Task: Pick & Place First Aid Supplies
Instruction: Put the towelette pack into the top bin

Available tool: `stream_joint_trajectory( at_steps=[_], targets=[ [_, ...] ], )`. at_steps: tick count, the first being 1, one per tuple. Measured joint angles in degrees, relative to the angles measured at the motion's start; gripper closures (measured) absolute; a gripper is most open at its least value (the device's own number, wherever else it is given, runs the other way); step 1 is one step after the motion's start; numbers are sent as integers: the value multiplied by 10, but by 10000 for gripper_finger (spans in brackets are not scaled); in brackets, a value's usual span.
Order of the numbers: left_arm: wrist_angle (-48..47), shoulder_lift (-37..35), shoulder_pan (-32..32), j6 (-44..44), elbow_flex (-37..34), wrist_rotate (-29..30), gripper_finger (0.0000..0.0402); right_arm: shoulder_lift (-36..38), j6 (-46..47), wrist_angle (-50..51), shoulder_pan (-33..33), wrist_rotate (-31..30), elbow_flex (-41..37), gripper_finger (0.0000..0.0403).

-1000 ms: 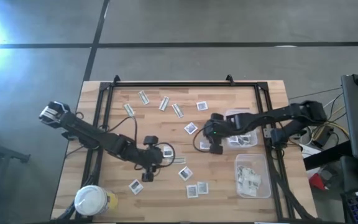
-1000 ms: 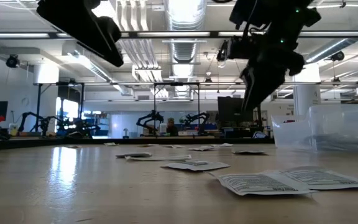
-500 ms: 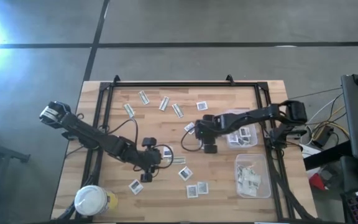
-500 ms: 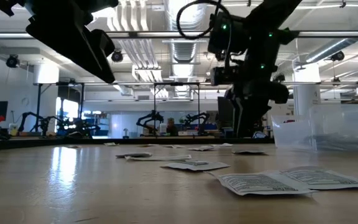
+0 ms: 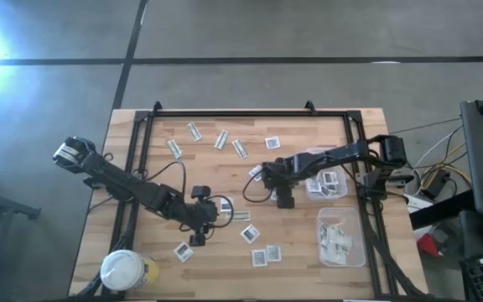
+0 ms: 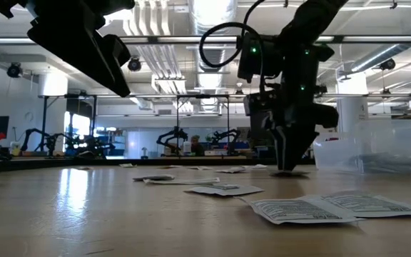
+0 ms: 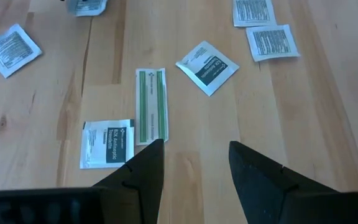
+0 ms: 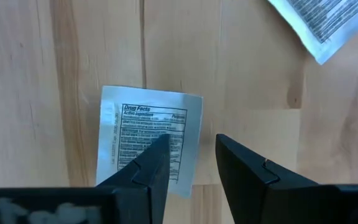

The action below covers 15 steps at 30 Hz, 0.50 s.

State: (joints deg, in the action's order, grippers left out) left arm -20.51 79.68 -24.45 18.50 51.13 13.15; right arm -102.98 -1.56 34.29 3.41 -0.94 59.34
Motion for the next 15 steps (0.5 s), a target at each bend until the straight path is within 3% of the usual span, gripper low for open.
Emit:
stream_joint_trajectory(
  at_steps=[10,15],
  targets=[
    [0,0,0,0,0,0,227,2,22,0,19,49,-9,311],
    [0,0,0,0,0,0,227,1,43,1,25,56,-9,358]
  ],
)
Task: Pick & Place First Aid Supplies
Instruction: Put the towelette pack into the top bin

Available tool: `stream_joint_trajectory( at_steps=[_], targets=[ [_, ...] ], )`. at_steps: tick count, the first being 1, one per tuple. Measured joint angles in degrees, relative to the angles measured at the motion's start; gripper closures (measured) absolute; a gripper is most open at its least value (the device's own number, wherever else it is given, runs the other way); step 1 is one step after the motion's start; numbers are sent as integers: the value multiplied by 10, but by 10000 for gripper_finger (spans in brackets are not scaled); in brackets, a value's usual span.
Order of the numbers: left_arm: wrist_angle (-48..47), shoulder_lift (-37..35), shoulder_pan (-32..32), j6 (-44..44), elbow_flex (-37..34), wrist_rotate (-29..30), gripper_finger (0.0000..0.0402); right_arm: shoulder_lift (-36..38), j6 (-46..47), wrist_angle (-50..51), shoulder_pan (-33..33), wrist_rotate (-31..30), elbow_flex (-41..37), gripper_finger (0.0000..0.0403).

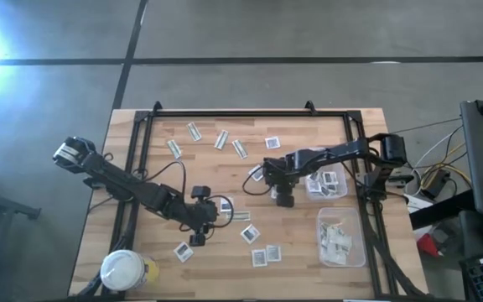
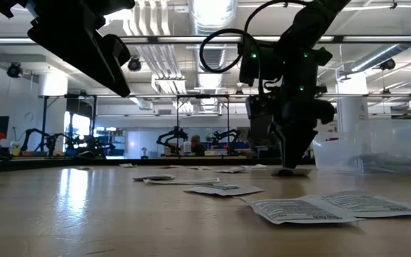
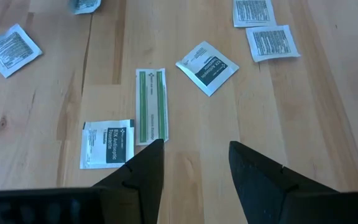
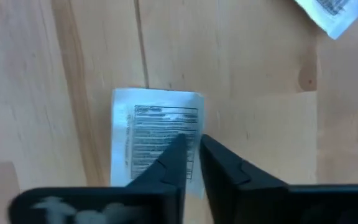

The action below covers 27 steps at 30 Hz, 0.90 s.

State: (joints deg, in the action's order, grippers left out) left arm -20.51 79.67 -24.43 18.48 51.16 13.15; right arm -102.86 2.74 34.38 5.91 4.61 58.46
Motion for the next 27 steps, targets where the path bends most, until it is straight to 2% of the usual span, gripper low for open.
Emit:
stream_joint_trajectory(
  at_steps=[3,10,15,20,27],
  targets=[
    [0,0,0,0,0,0,227,3,-2,1,0,4,-1,388],
    [-1,0,0,2,0,0,227,31,0,43,-3,2,-2,395],
    [0,0,0,10,0,0,227,83,1,70,-21,2,-2,395],
    [-1,0,0,12,0,0,227,168,22,96,-44,-3,-1,395],
    [-1,0,0,12,0,0,227,306,80,190,-58,-118,-1,395]
  ],
)
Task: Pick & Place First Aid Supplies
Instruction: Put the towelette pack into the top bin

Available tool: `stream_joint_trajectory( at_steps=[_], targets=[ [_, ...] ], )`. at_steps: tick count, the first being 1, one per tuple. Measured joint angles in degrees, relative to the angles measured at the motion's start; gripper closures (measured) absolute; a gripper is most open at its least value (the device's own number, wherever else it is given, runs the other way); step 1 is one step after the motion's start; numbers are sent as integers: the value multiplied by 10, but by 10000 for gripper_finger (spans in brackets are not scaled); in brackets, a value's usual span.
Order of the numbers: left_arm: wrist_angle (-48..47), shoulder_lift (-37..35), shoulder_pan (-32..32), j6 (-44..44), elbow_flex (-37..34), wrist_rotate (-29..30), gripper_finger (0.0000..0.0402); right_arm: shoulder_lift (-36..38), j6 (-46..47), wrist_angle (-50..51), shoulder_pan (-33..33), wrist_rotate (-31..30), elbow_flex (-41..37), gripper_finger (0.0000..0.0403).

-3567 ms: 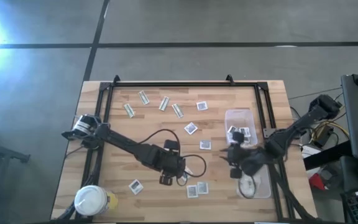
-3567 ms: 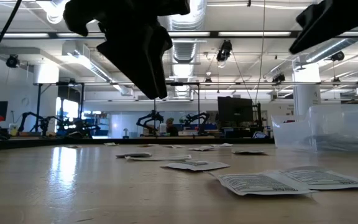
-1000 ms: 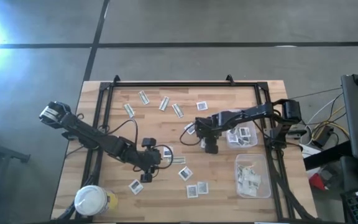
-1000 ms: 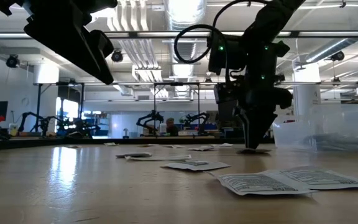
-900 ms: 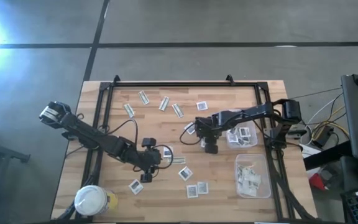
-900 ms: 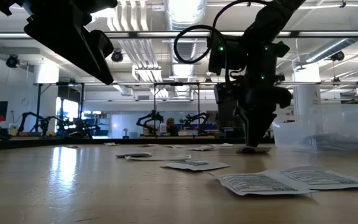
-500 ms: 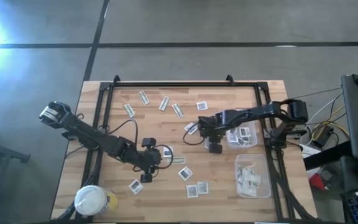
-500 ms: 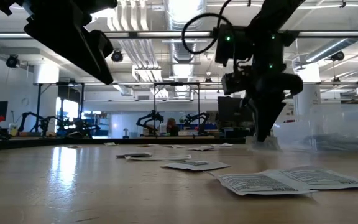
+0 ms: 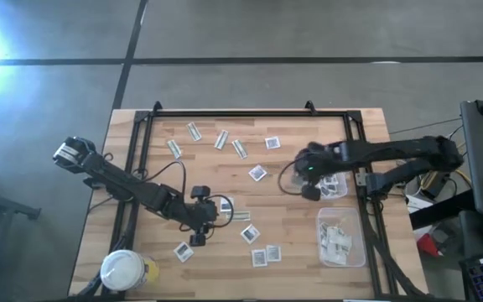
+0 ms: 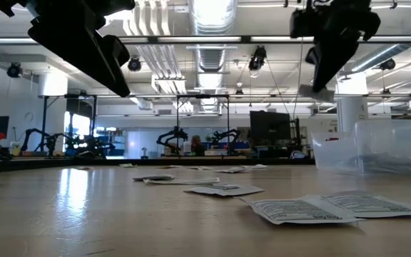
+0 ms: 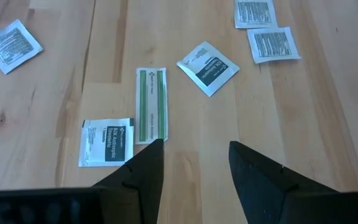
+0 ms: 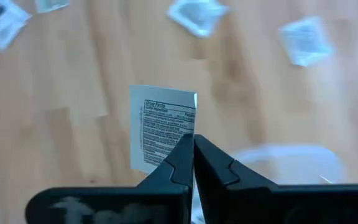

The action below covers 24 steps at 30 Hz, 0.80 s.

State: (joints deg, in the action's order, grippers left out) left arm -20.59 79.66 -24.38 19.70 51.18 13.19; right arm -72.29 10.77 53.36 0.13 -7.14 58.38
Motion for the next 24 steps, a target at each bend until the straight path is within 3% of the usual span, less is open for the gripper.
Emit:
stream_joint_trajectory(
  at_steps=[5,10,24],
  targets=[
    [0,0,0,0,0,23,227,67,39,48,0,-89,-1,395],
    [1,0,0,1,0,61,227,88,106,111,5,-170,-6,395],
    [13,46,8,-3,0,79,227,53,191,144,20,-184,-107,394]
  ],
)
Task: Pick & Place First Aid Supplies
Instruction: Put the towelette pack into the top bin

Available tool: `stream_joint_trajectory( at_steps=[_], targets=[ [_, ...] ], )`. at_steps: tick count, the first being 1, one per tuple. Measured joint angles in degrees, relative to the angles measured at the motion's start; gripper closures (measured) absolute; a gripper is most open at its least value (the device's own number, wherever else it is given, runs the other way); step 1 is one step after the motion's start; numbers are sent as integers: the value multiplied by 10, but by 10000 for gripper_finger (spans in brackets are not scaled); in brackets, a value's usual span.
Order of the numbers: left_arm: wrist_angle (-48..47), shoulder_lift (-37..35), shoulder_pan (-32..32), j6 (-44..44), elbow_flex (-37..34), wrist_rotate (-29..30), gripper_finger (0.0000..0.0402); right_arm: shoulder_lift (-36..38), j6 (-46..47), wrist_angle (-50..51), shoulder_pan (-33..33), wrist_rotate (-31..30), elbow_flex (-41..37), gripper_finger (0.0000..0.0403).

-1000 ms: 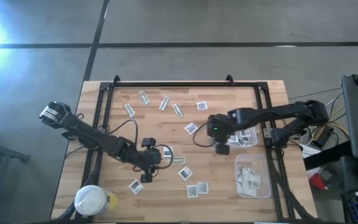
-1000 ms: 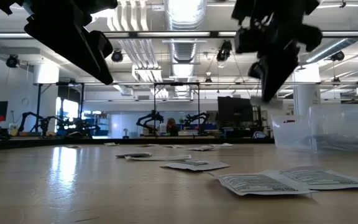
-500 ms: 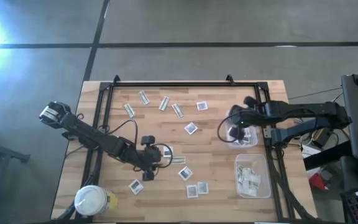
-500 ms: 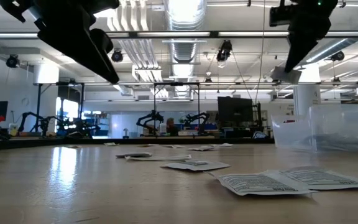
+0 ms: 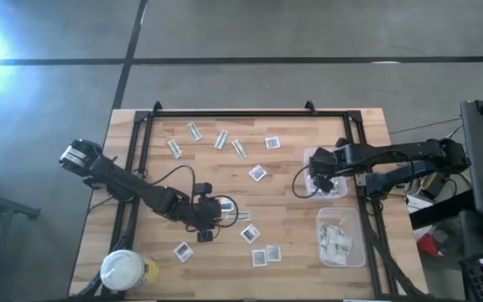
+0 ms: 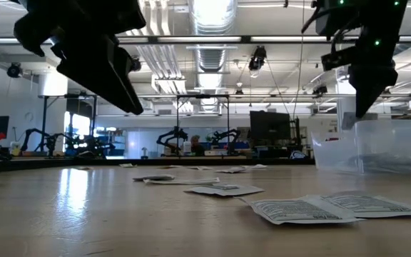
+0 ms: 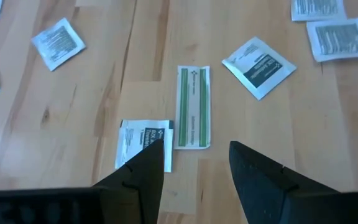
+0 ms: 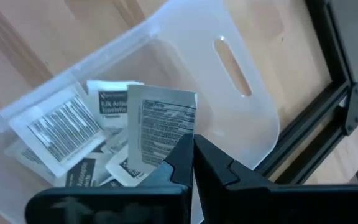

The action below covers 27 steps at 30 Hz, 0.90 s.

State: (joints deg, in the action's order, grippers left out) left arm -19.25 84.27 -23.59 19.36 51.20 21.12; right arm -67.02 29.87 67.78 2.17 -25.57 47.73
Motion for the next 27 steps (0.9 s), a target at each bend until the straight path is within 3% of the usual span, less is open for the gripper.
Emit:
stream_joint_trajectory(
  at_steps=[9,15,27],
  targets=[
    [45,65,0,-44,0,0,227,-21,1,-11,0,33,-19,394],
    [52,95,1,-56,5,35,227,-26,0,-10,1,35,-19,392],
    [56,145,11,-96,25,57,227,-25,-2,-8,17,31,-19,313]
  ],
)
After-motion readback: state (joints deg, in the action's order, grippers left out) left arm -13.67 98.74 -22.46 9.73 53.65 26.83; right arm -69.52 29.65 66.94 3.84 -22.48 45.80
